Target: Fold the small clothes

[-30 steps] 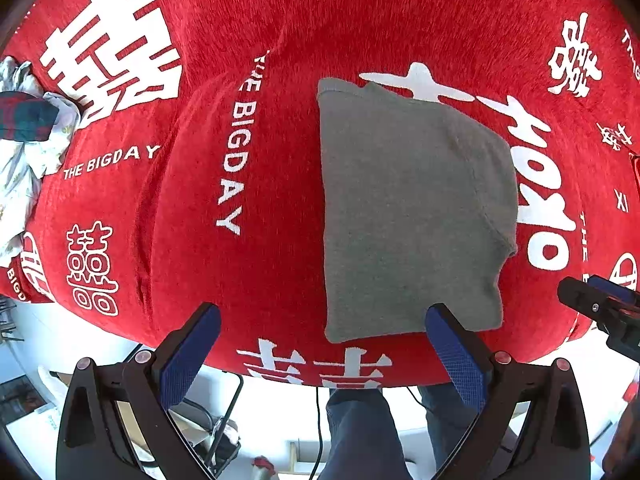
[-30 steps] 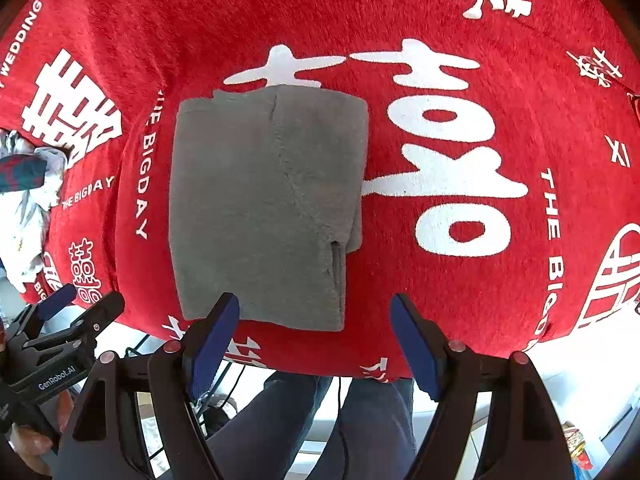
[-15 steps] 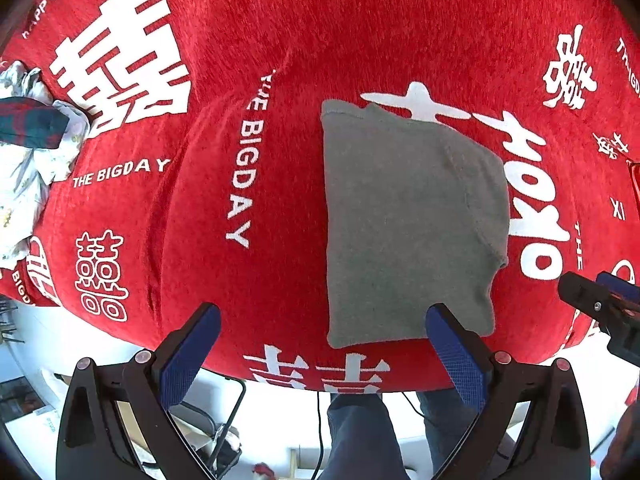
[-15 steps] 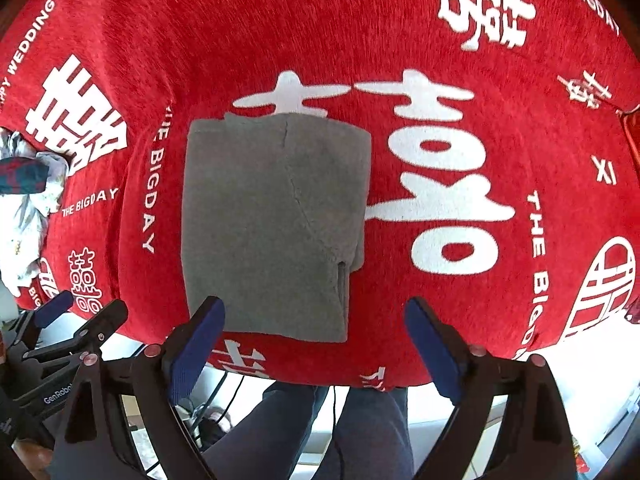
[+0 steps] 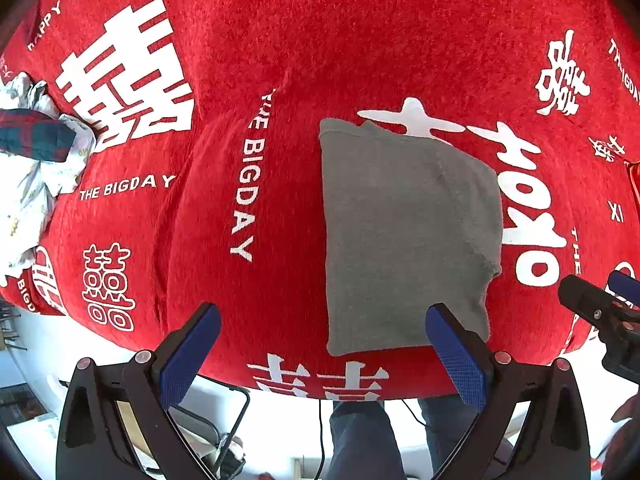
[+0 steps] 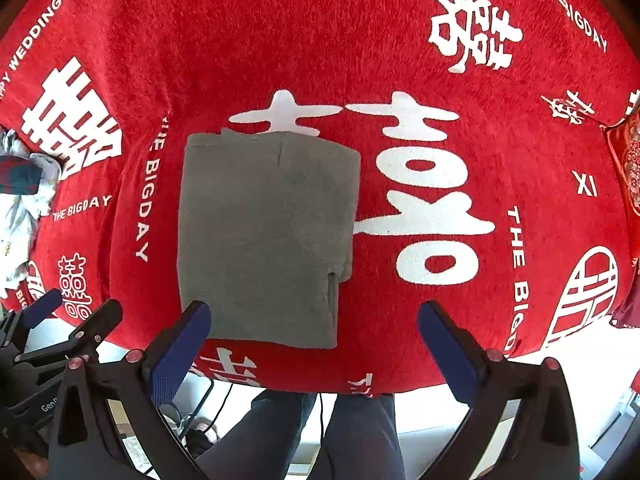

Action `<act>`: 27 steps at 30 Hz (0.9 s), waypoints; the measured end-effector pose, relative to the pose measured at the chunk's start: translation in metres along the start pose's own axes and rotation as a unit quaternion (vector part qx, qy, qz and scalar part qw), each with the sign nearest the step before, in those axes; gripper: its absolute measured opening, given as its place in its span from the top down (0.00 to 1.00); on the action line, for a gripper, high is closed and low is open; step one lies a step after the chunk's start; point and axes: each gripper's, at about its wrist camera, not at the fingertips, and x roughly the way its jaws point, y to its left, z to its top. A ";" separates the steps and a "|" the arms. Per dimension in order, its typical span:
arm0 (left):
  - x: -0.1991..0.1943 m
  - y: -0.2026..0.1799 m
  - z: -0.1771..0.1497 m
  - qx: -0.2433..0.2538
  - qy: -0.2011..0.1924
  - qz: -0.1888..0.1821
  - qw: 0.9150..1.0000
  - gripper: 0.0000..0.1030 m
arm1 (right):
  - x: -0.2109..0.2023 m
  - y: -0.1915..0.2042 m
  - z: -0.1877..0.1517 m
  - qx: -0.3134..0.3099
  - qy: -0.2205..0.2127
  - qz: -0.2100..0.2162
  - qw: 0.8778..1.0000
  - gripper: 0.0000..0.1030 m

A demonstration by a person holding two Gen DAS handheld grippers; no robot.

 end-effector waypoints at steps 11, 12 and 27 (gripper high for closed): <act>-0.006 -0.003 0.001 -0.001 -0.007 -0.003 1.000 0.00 | -0.003 0.001 0.000 -0.003 0.000 -0.009 1.000 0.00; -0.006 -0.003 0.001 0.000 -0.007 -0.004 1.000 0.00 | -0.003 0.000 0.000 -0.004 0.000 -0.009 1.000 0.00; -0.005 -0.005 0.000 -0.001 -0.005 -0.004 1.000 0.00 | -0.002 0.000 0.000 0.000 0.004 -0.008 1.000 0.00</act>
